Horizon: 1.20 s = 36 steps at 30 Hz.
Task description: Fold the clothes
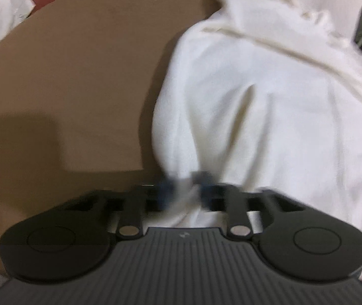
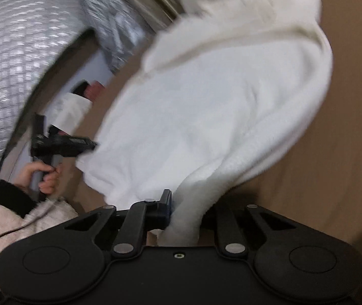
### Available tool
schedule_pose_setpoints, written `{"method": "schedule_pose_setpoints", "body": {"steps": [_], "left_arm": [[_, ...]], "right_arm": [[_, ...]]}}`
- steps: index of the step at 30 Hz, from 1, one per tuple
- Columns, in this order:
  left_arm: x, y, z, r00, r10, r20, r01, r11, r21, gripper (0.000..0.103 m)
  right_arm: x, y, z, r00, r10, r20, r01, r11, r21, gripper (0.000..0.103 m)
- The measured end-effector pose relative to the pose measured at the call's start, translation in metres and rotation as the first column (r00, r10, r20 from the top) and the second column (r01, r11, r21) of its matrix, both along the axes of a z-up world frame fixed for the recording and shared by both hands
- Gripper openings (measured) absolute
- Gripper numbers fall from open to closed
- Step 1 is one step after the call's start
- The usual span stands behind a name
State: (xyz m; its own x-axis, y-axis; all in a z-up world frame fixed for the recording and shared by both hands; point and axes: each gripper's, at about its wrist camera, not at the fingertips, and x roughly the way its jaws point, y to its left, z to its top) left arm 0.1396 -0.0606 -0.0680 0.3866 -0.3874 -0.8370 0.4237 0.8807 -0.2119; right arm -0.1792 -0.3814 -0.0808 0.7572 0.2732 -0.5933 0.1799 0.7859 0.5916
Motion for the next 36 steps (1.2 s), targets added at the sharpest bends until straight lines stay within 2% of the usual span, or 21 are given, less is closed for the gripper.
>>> {"method": "schedule_pose_setpoints", "body": {"steps": [4, 7, 10, 13, 14, 15, 16, 17, 19, 20, 22, 23, 24, 25, 26, 27, 30, 32, 36], "left_arm": [[-0.003, 0.01, 0.018, 0.999, 0.031, 0.028, -0.026, 0.99, -0.141, 0.015], [-0.005, 0.017, 0.031, 0.997, 0.056, 0.047, -0.043, 0.969, -0.245, 0.015], [-0.001, 0.01, 0.019, 0.998, 0.063, -0.023, -0.067, 0.968, -0.243, 0.017], [0.005, 0.003, 0.005, 0.992, 0.093, -0.088, -0.105, 0.984, -0.145, 0.021], [0.006, 0.001, 0.001, 0.99, 0.1, -0.096, -0.11, 0.988, -0.105, 0.031], [0.008, -0.002, -0.003, 0.989, 0.106, -0.102, -0.113, 0.992, -0.064, 0.056], [0.01, -0.005, -0.006, 0.988, 0.113, -0.108, -0.116, 0.993, -0.023, 0.073], [0.011, -0.008, -0.012, 0.986, 0.12, -0.115, -0.117, 0.993, 0.031, 0.102], [0.014, -0.015, -0.026, 0.982, 0.135, -0.129, -0.117, 0.983, 0.14, 0.103], [0.014, -0.016, -0.025, 0.985, 0.12, -0.123, -0.103, 0.985, 0.137, 0.103], [0.011, -0.017, -0.022, 0.991, 0.085, -0.104, -0.073, 0.991, 0.113, 0.099], [0.01, -0.018, -0.021, 0.993, 0.067, -0.095, -0.057, 0.993, 0.102, 0.074], [0.009, -0.019, -0.019, 0.995, 0.05, -0.085, -0.042, 0.995, 0.091, 0.035], [0.008, -0.015, -0.015, 0.994, 0.039, -0.101, -0.038, 0.999, 0.01, 0.018], [0.007, -0.011, -0.01, 0.992, 0.028, -0.12, -0.038, 0.996, -0.08, 0.014], [0.005, -0.007, -0.006, 0.994, 0.026, -0.105, -0.04, 0.991, -0.13, 0.014], [0.004, -0.002, 0.004, 0.999, 0.047, -0.016, -0.05, 0.977, -0.207, 0.014], [0.005, 0.002, 0.006, 0.997, 0.071, 0.007, -0.067, 0.961, -0.268, 0.014], [-0.002, -0.002, 0.023, 0.993, 0.102, 0.062, -0.078, 0.946, -0.316, 0.013]], "right_arm": [[-0.005, -0.02, 0.031, 0.99, -0.028, 0.137, 0.037, 0.998, -0.06, 0.013], [0.001, -0.034, 0.044, 0.986, -0.062, 0.154, 0.079, 0.991, -0.109, 0.012], [0.014, -0.041, 0.048, 0.987, -0.07, 0.147, 0.089, 0.988, -0.127, 0.011], [0.035, -0.044, 0.058, 0.989, -0.048, 0.137, 0.074, 0.979, -0.19, 0.011], [0.042, -0.048, 0.061, 0.989, -0.042, 0.143, 0.072, 0.974, -0.215, 0.01], [0.049, -0.051, 0.065, 0.988, -0.036, 0.149, 0.071, 0.968, -0.239, 0.01], [0.055, -0.054, 0.068, 0.988, -0.03, 0.154, 0.07, 0.963, -0.261, 0.01], [0.058, -0.058, 0.067, 0.986, -0.038, 0.165, 0.081, 0.962, -0.261, 0.01], [0.065, -0.064, 0.063, 0.981, -0.055, 0.185, 0.103, 0.96, -0.261, 0.01], [0.064, -0.068, 0.056, 0.978, -0.069, 0.195, 0.117, 0.961, -0.249, 0.01], [0.059, -0.075, 0.036, 0.97, -0.112, 0.214, 0.149, 0.974, -0.168, 0.01], [0.056, -0.075, 0.026, 0.971, -0.123, 0.207, 0.152, 0.98, -0.129, 0.01], [0.052, -0.075, 0.017, 0.971, -0.133, 0.199, 0.154, 0.984, -0.093, 0.01], [0.052, -0.074, 0.01, 0.975, -0.138, 0.177, 0.154, 0.985, -0.082, 0.01], [0.051, -0.073, 0.007, 0.978, -0.137, 0.16, 0.152, 0.984, -0.088, 0.01], [0.051, -0.072, 0.005, 0.98, -0.136, 0.144, 0.151, 0.984, -0.094, 0.01], [0.055, -0.073, 0.007, 0.977, -0.138, 0.161, 0.155, 0.983, -0.099, 0.01], [0.057, -0.075, 0.007, 0.972, -0.146, 0.184, 0.165, 0.982, -0.089, 0.01], [0.047, -0.074, 0.025, 0.959, -0.164, 0.233, 0.182, 0.982, -0.056, 0.01]]}}
